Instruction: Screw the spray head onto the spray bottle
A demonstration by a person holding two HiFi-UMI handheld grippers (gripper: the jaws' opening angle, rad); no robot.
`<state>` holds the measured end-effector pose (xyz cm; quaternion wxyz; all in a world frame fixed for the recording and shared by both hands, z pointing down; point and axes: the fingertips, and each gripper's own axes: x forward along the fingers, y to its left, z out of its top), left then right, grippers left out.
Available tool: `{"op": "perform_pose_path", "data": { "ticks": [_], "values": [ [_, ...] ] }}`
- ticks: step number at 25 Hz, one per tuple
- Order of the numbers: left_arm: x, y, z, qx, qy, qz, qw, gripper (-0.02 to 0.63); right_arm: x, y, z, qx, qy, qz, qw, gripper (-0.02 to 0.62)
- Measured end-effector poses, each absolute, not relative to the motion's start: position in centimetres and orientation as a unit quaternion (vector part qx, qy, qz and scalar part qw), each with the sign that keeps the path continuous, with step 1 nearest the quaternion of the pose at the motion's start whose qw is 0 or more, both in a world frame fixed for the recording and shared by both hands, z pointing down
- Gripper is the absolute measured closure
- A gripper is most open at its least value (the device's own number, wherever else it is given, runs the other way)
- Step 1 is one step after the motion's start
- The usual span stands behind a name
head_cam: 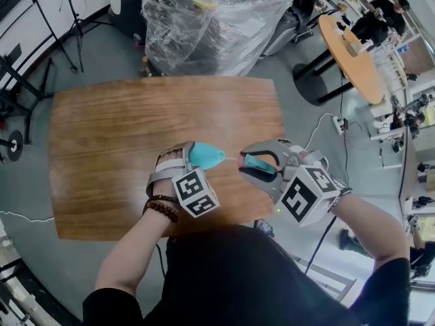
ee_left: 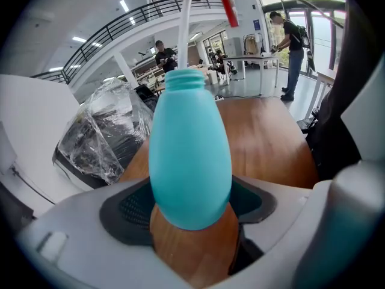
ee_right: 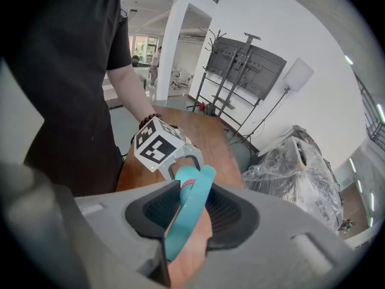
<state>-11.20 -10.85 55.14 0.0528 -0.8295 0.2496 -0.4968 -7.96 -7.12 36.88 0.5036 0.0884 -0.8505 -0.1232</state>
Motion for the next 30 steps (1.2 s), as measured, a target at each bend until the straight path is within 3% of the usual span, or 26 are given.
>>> {"op": "perform_pose_path", "data": {
  "ticks": [10, 24, 30],
  "values": [
    [-8.4, -9.6, 50.8, -0.84, 0.227, -0.483, 0.096, 0.201, -8.2, -6.7, 38.6, 0.065, -0.848, -0.118, 0.512, 0.476],
    [-7.5, -8.9, 49.3, -0.852, 0.209, -0.468, 0.106, 0.204, -7.6, -5.9, 38.1, 0.031, -0.849, -0.148, 0.506, 0.476],
    [-7.4, -8.3, 49.6, -0.842, 0.192, -0.494, 0.101, 0.207, -7.1, -5.1, 38.8, -0.003, -0.81, -0.23, 0.54, 0.476]
  ]
}}
